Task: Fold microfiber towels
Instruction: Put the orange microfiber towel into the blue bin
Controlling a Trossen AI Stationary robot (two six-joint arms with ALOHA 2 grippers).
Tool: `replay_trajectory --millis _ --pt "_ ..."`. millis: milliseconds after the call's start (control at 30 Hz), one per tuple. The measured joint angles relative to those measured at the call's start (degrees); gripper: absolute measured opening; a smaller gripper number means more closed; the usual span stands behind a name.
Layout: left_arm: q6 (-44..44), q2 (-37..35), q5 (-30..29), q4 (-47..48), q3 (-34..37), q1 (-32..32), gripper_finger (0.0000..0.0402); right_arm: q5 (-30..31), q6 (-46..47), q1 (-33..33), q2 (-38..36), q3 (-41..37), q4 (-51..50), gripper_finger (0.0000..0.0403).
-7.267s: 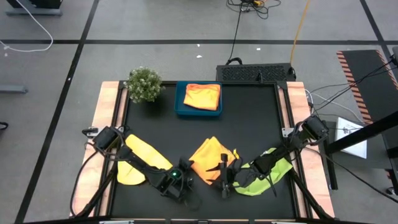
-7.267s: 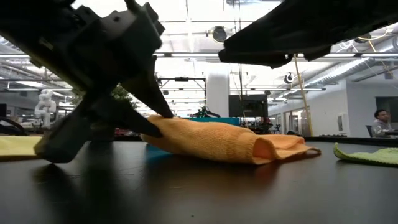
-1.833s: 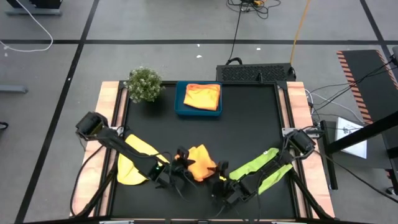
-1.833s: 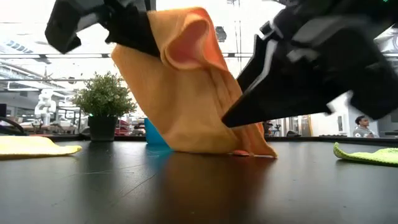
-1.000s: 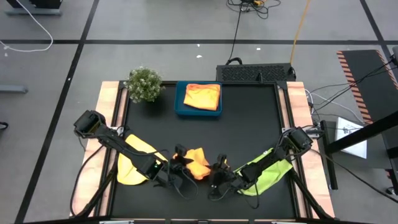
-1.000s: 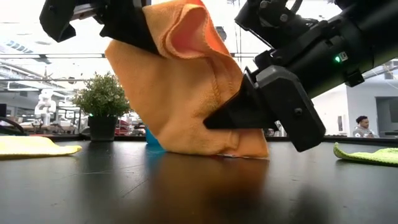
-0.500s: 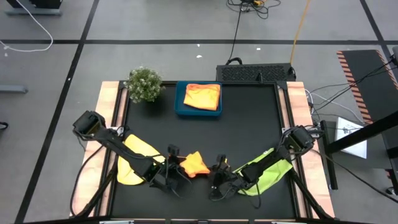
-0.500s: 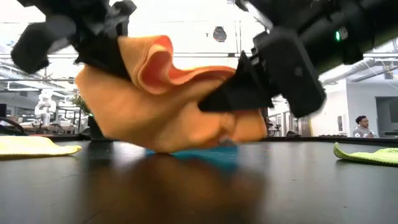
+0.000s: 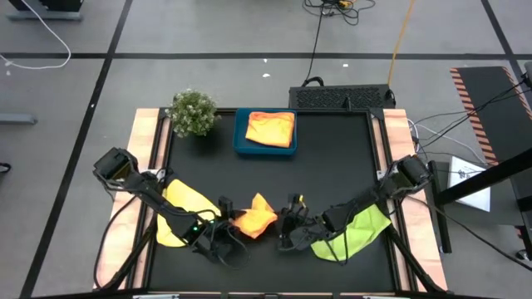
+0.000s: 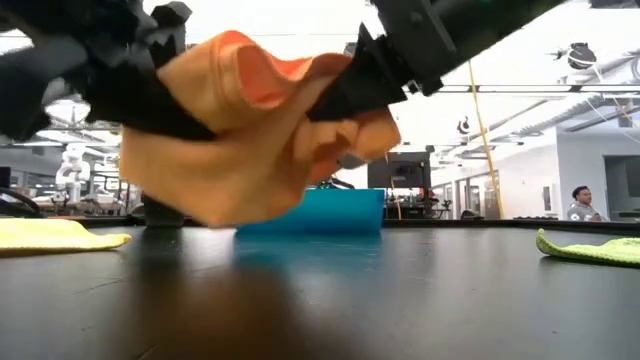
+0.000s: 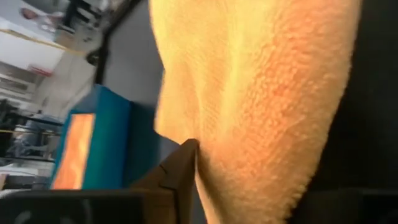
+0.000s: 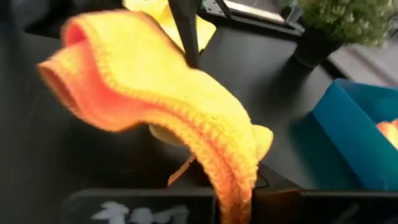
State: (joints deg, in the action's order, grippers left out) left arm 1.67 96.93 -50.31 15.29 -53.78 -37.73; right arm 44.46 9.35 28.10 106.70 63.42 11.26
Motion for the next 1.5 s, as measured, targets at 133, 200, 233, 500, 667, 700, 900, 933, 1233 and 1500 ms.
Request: replay_trajectory --millis 133,200,233,500,667,700,900,933,1233,1500 --pt "1.7 -3.1 -2.5 0.9 0.0 -1.5 0.0163 -4.4 1.9 -2.6 -2.3 0.0 -1.3 0.0" --pt "2.6 -4.8 -2.7 0.6 -0.1 -1.9 0.0174 -4.5 1.9 -3.5 -3.3 0.0 -1.7 0.0" --pt "3.0 -5.5 -2.8 1.1 -0.1 -2.2 0.0179 -4.6 1.9 -4.0 -3.8 0.0 -2.0 0.0" --pt "3.6 -7.5 -3.5 1.0 -0.1 -4.4 0.0191 -5.6 -2.1 -6.8 -6.7 0.0 -2.4 0.0" --pt "6.2 -7.5 -3.9 0.9 -0.1 -5.2 0.0191 -5.4 -5.8 -7.8 -6.9 0.0 -2.0 0.0" --pt "7.1 -7.5 -3.9 0.9 -0.1 -5.3 0.0191 -5.4 -5.9 -7.9 -6.9 0.0 -1.9 0.0" --pt "10.1 -6.9 -3.8 0.4 -0.1 -5.5 0.0191 -2.5 -5.5 -8.6 -6.8 0.0 -1.1 0.0" --pt "10.1 -6.9 -3.8 0.1 -0.1 -5.5 0.0191 -1.4 -5.4 -8.6 -6.8 0.0 -0.7 0.0" --pt "10.9 -6.9 -4.3 -1.7 0.1 -5.3 0.0191 0.4 -9.7 -9.0 -6.8 0.0 1.0 0.0" --pt "13.1 -6.9 -8.7 -10.5 8.6 -4.2 0.0191 0.4 -11.6 -7.9 -6.8 0.0 2.7 0.0"
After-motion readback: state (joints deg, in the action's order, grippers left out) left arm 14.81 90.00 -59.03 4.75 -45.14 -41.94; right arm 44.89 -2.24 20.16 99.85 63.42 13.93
